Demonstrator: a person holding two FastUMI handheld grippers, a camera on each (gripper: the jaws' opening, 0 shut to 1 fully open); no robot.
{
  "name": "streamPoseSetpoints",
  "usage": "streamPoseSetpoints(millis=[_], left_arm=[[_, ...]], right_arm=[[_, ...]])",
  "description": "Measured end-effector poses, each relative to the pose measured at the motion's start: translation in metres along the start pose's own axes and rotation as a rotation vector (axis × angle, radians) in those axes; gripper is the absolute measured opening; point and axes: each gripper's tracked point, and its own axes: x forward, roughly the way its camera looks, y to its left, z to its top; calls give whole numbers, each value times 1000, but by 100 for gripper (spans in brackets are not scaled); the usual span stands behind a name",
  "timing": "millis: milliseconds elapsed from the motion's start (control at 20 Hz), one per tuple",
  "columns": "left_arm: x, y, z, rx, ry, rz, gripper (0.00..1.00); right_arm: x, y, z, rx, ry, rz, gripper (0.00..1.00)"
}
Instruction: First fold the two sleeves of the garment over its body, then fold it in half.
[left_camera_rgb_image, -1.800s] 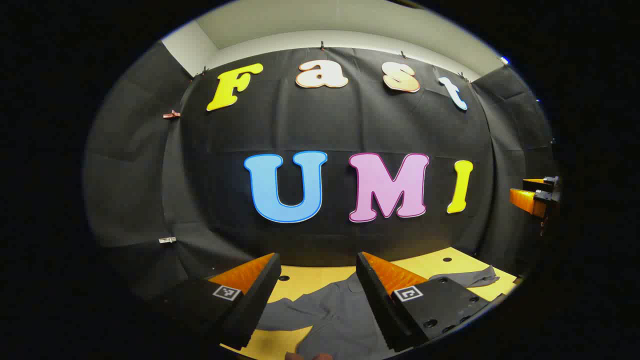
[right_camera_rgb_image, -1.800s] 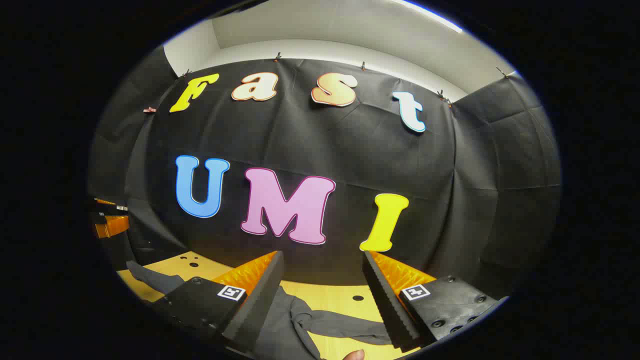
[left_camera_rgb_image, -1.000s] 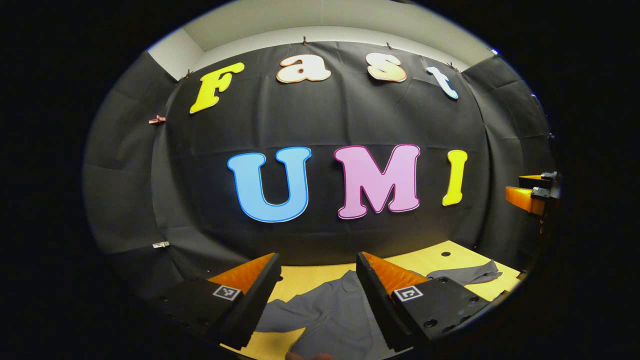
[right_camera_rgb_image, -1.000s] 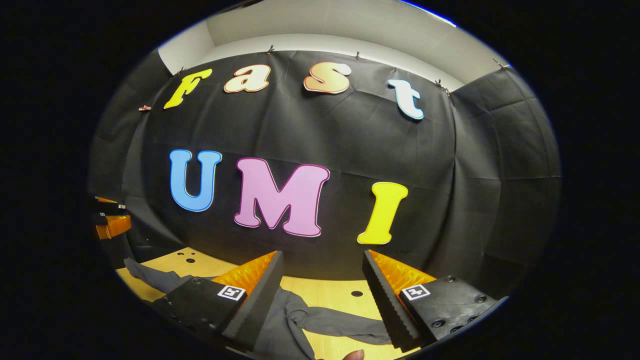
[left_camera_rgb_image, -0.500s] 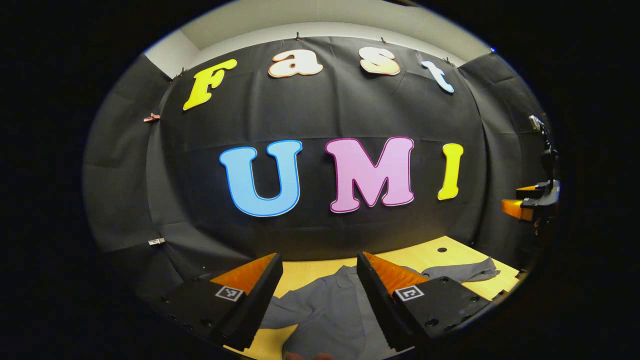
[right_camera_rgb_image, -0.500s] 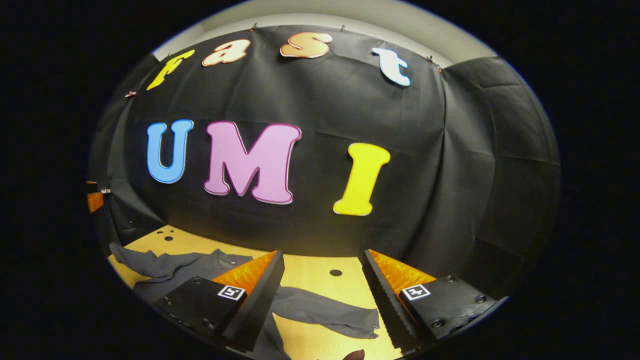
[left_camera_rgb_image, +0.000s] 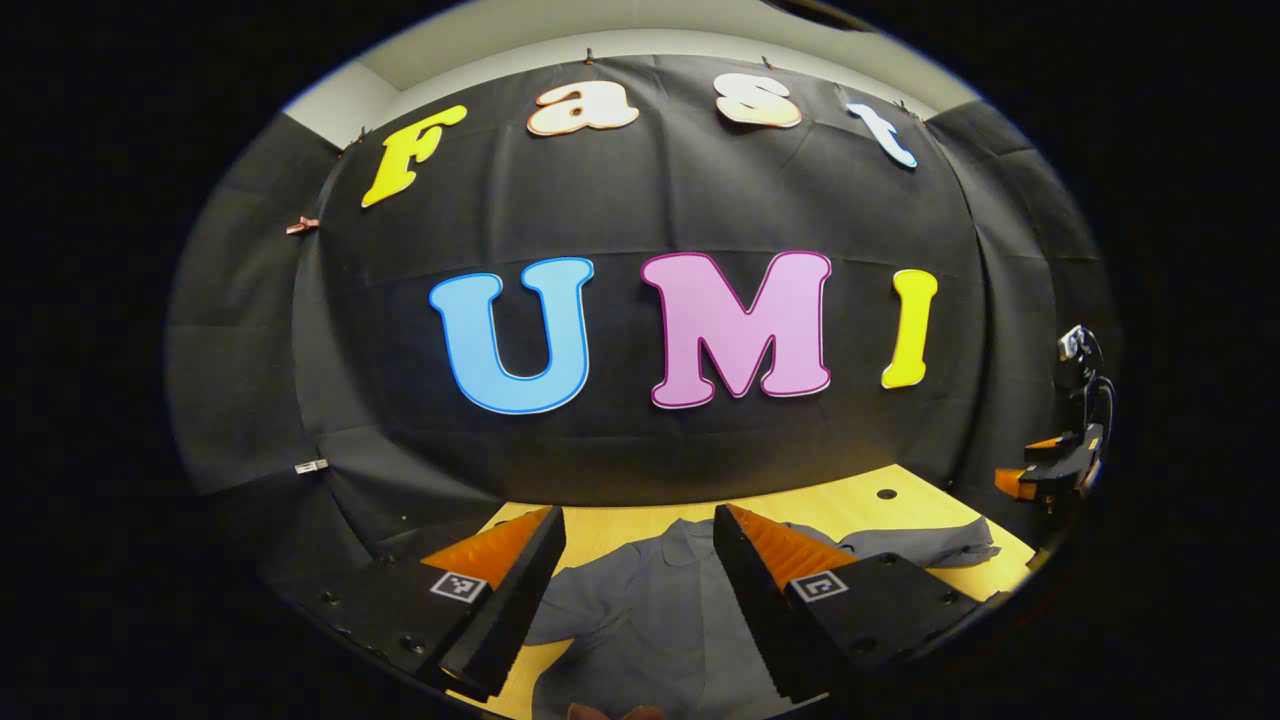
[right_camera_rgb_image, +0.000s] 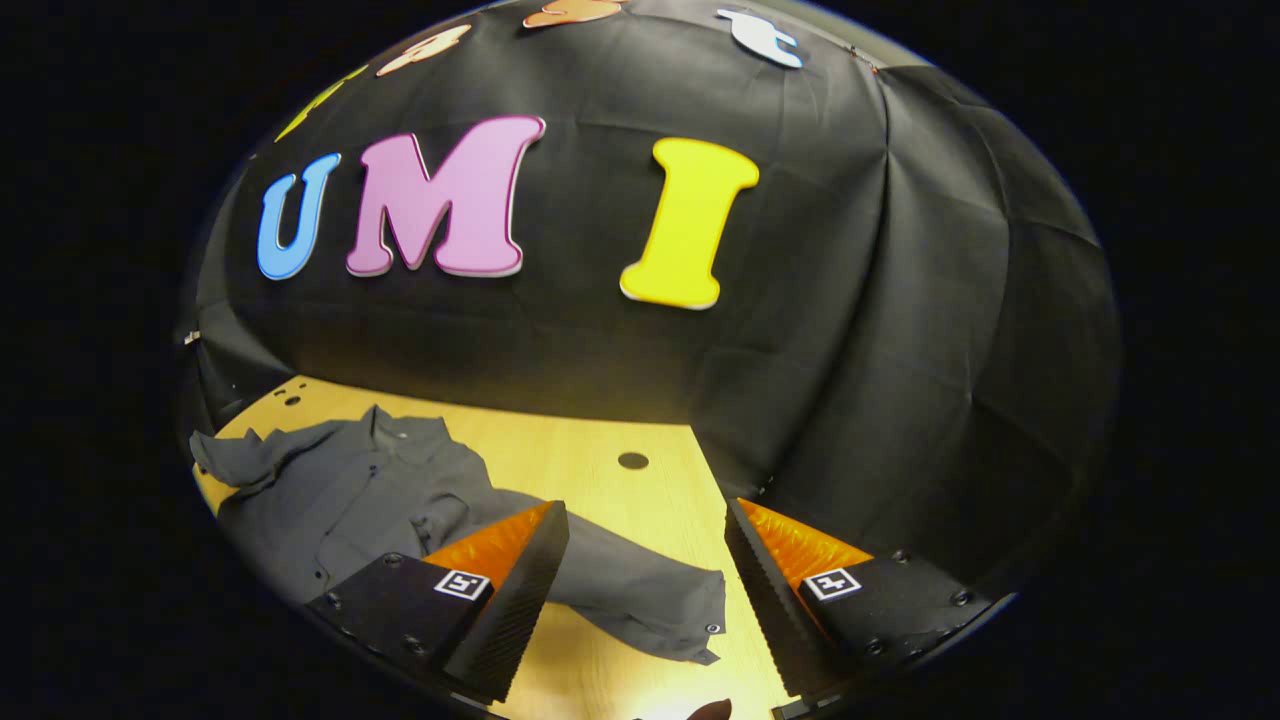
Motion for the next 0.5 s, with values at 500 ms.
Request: streamPoseSetpoints(millis=[500], left_arm=[[6,-31,-8,29,63,66,97]], right_arm=[[75,-19,-119,17,228,52,98]])
